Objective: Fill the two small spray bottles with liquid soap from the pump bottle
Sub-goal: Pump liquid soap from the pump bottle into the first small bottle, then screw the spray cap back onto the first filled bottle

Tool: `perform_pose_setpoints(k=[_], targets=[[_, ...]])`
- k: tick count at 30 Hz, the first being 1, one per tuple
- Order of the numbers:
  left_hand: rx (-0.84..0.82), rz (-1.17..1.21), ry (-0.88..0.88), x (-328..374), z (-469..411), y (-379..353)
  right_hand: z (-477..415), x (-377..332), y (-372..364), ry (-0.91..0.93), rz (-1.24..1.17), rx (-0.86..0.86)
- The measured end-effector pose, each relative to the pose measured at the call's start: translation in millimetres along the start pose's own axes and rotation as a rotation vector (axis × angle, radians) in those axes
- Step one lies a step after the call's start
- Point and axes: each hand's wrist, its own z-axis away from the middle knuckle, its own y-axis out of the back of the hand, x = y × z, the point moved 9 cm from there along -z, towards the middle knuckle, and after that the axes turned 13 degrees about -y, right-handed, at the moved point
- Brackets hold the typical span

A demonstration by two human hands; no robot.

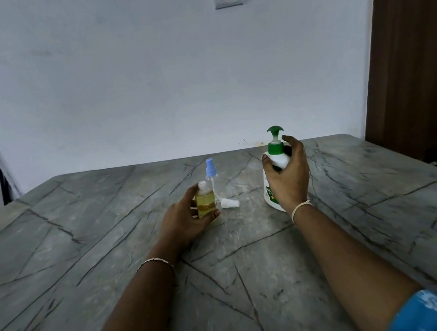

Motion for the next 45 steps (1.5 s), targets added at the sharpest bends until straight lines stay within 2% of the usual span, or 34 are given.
perform_pose_setpoints(k=[4, 7, 9, 12, 15, 21, 24, 28, 31, 38, 45], targets=[[0.0, 0.0, 0.009, -1, 0, 0, 5, -9, 5, 0.057, 0.098, 0.089], [0.025, 0.003, 0.008, -1, 0, 1, 17, -30, 11, 0.195, 0.266, 0.227], [0.026, 0.016, 0.02, -2, 0, 1, 26, -42, 7, 0.268, 0.336, 0.245], [0.016, 0.035, 0.037, -4, 1, 1, 41, -55, -12, 0.424, 0.369, 0.134], [0.021, 0.032, 0.014, 1, 1, 3, 56, -62, -38, 0.544, 0.378, -0.058], [0.099, 0.031, 0.002, 1, 1, 11, 70, -25, -90, 0.401, 0.54, -0.499], [0.133, 0.06, 0.043, -7, 3, 15, 71, 1, -102, 0.28, 0.685, -0.611], [0.186, 0.04, 0.103, -18, 4, 20, 68, 20, -107, 0.219, 0.883, -0.619], [0.214, 0.031, 0.168, -28, 5, 25, 67, 24, -109, 0.215, 0.926, -0.596], [0.219, 0.119, 0.187, -32, 5, 24, 64, 23, -106, 0.207, 0.907, -0.584], [0.203, 0.069, 0.162, -27, 5, 24, 59, 14, -99, 0.149, 0.733, -0.623]])
